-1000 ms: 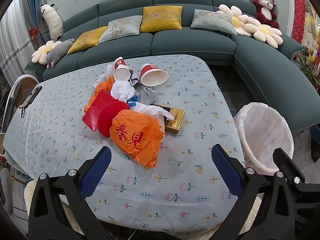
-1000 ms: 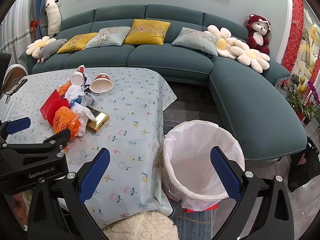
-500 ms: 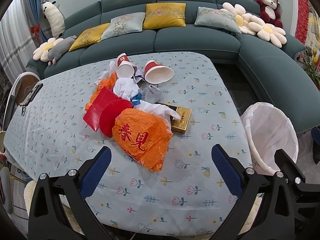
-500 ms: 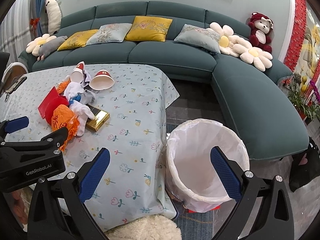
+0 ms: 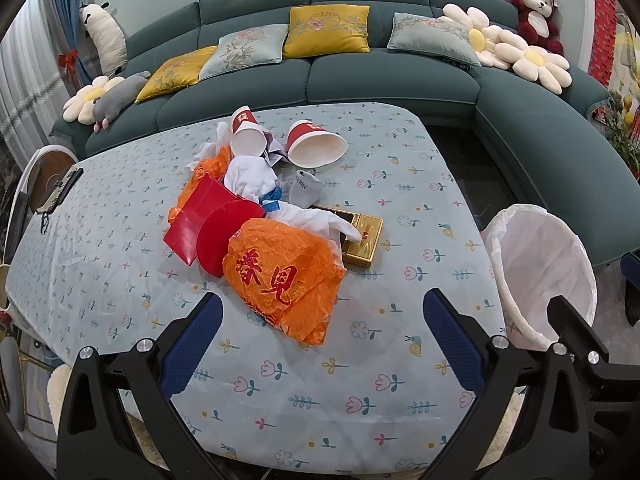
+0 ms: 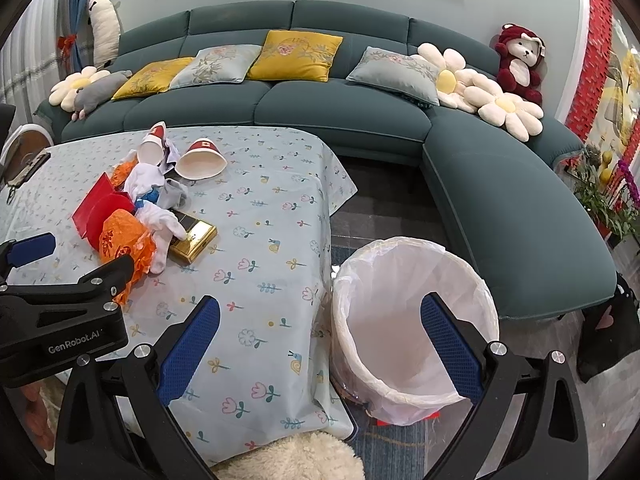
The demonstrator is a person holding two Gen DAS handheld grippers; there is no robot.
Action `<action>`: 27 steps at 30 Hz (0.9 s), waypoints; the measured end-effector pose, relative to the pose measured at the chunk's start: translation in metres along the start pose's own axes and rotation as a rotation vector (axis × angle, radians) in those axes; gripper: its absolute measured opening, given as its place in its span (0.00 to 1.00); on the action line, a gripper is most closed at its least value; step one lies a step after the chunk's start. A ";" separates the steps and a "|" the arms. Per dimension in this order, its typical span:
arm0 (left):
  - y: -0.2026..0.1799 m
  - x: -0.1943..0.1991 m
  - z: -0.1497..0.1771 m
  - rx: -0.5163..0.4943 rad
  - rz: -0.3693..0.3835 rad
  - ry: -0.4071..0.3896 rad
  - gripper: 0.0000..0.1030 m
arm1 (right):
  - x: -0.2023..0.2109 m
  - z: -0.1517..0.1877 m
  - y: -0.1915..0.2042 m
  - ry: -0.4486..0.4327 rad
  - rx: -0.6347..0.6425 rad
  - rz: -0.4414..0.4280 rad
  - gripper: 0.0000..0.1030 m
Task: Collect trash
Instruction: 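Move both tools toward the pile of trash on the table, then grasp the orange plastic bag with the right tool while the left tool grasps the red paper bag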
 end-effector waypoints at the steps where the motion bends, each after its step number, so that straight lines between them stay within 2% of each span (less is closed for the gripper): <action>1: 0.000 0.000 0.000 0.001 0.003 -0.001 0.93 | 0.000 0.000 0.000 -0.001 -0.002 0.002 0.93; 12: 0.009 -0.009 -0.001 0.005 0.021 0.023 0.93 | -0.003 -0.007 0.004 -0.008 -0.010 0.047 0.93; 22: 0.013 -0.007 -0.005 -0.038 0.029 -0.016 0.93 | -0.004 -0.009 0.011 -0.025 -0.049 0.075 0.93; 27: 0.020 -0.008 -0.007 -0.043 0.032 -0.022 0.93 | -0.005 -0.008 0.016 -0.018 -0.076 0.059 0.93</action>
Point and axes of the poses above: each gripper's, at about its wrist camera, not at the fingertips, and x roughly against the way its jaws point, y to its left, z to its underside, the point moved 5 cm from there along -x, roughly the way its jaws point, and after that the axes turned 6 degrees about x, right-handed, at the moved point
